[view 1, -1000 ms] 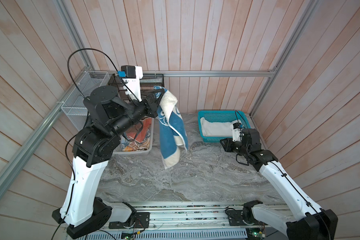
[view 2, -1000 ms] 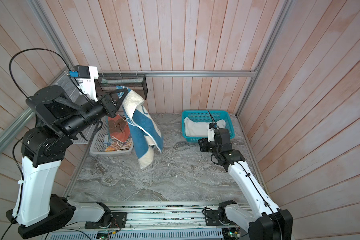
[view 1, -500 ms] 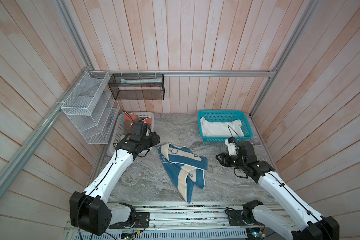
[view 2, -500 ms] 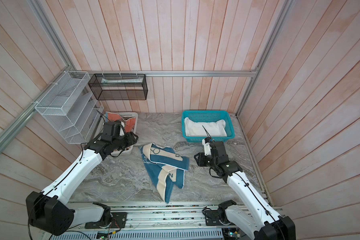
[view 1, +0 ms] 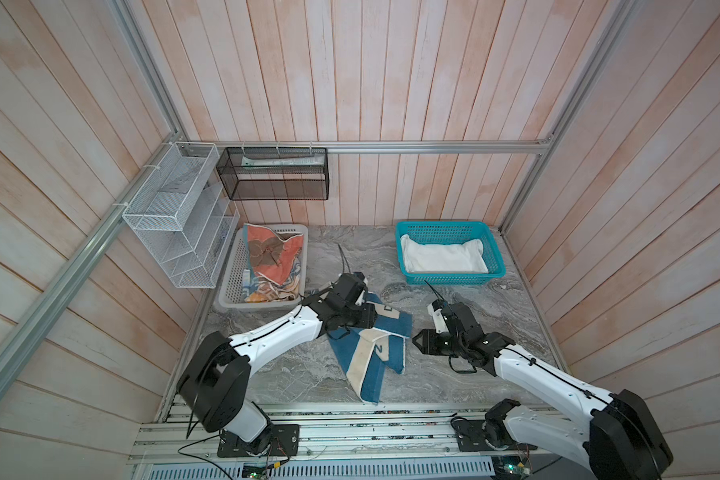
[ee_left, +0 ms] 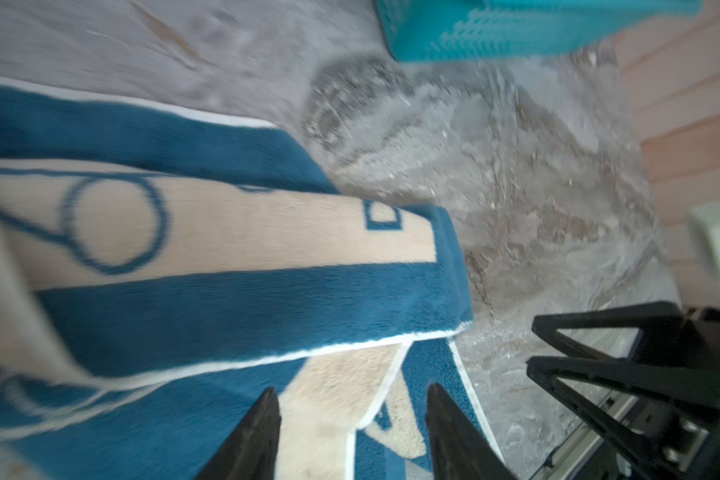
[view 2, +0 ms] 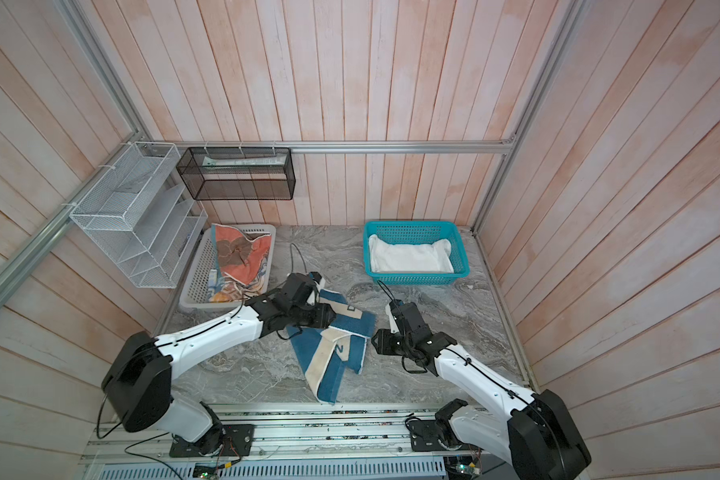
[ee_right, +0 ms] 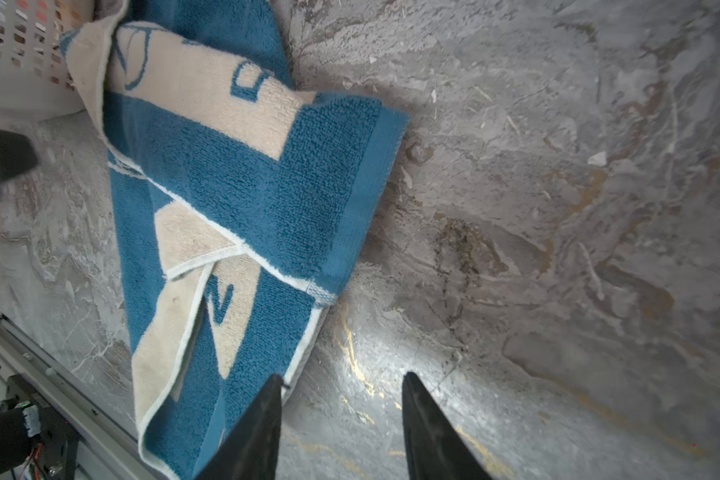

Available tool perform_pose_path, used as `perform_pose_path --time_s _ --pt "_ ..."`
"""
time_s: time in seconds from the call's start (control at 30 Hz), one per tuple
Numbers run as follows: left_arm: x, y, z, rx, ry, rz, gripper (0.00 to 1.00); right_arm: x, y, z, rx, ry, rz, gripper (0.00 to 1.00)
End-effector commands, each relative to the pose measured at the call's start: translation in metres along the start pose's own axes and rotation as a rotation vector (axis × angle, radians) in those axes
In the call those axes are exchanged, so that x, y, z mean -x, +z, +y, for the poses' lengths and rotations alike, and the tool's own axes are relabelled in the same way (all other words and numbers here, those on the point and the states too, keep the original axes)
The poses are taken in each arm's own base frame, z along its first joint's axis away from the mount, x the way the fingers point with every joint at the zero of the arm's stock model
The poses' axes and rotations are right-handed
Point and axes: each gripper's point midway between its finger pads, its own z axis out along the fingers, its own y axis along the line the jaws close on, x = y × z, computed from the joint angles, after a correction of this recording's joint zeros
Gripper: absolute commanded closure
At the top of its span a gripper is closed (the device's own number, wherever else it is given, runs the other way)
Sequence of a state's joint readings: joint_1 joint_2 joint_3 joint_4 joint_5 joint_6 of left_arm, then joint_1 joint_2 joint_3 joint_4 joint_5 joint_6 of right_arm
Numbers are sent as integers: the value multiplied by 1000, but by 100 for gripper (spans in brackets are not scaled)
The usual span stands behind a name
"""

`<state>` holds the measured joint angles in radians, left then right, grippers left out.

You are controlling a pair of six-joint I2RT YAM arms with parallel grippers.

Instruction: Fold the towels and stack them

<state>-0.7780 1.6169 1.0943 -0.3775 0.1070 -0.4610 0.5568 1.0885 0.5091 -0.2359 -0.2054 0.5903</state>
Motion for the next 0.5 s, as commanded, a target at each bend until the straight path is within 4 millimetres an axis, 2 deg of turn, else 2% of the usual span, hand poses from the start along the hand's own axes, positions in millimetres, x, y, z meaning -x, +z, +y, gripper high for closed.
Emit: perform_pose_path --time_s 0.0,0.13,0.2,0.23,0.33,0.47 --pt "13 25 -36 -9 227 -41 39 -12 3 -2 36 117 -3 52" --pt "-2 55 -86 33 516 -36 31 -32 -3 -45 -135 225 -7 52" --pt "-8 70 -92 114 629 -31 27 -38 -10 -62 -187 257 2 53" --pt "-11 77 -93 143 669 -18 26 -41 -13 -68 -196 285 0 53" --pt "-14 96 -82 223 711 17 25 -38 -15 -66 -142 323 -43 53" --pt "-18 110 -71 278 759 35 25 -41 -17 -72 -161 330 -41 53"
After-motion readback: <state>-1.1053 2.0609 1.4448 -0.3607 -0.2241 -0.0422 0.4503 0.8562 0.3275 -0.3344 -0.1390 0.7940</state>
